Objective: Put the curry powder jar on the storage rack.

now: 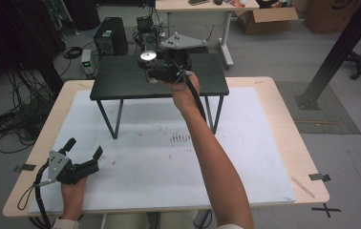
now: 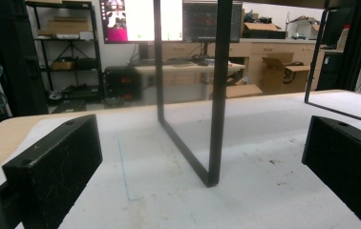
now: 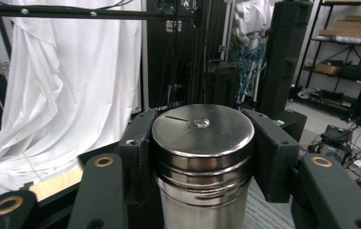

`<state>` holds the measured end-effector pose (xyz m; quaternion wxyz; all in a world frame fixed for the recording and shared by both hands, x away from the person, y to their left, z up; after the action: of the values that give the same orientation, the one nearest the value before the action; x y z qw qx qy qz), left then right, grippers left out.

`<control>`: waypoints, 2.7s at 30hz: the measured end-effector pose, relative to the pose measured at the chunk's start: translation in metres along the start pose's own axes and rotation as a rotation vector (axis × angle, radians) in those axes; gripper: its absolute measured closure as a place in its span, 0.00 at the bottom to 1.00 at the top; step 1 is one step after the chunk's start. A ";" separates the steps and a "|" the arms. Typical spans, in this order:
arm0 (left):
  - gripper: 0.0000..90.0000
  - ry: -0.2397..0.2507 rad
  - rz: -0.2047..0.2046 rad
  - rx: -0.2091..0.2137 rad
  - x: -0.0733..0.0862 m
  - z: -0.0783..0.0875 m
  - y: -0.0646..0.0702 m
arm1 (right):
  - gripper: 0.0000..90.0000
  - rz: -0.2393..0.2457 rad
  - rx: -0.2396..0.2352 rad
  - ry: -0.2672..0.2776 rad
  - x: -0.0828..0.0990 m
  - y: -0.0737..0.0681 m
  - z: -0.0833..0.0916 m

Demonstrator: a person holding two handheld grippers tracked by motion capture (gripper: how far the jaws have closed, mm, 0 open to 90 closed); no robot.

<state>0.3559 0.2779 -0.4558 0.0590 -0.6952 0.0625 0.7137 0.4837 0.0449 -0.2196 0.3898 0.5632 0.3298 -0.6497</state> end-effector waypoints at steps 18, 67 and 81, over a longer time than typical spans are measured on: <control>0.00 0.004 0.004 0.000 0.000 0.000 0.000 | 0.54 -0.096 0.088 -0.110 0.019 0.036 -0.043; 0.00 0.003 0.006 0.001 0.000 0.000 0.000 | 0.24 -0.145 0.122 -0.089 0.019 0.041 -0.043; 0.00 0.003 0.007 0.001 0.000 0.000 0.000 | 0.03 -0.151 0.118 -0.031 0.012 0.038 -0.023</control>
<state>0.3558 0.2778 -0.4556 0.0568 -0.6960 0.0656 0.7128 0.5271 0.0447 -0.2343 0.3111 0.5486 0.3265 -0.7040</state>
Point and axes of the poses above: each handheld gripper's, and its own axes: z roughly backward along the jaws, x roughly out of its underside, y roughly to its right, the point moved 9 cm from there along -z, roughly forward along the jaws, and after that the axes turned 7 degrees about -x, right-handed, at the moved point
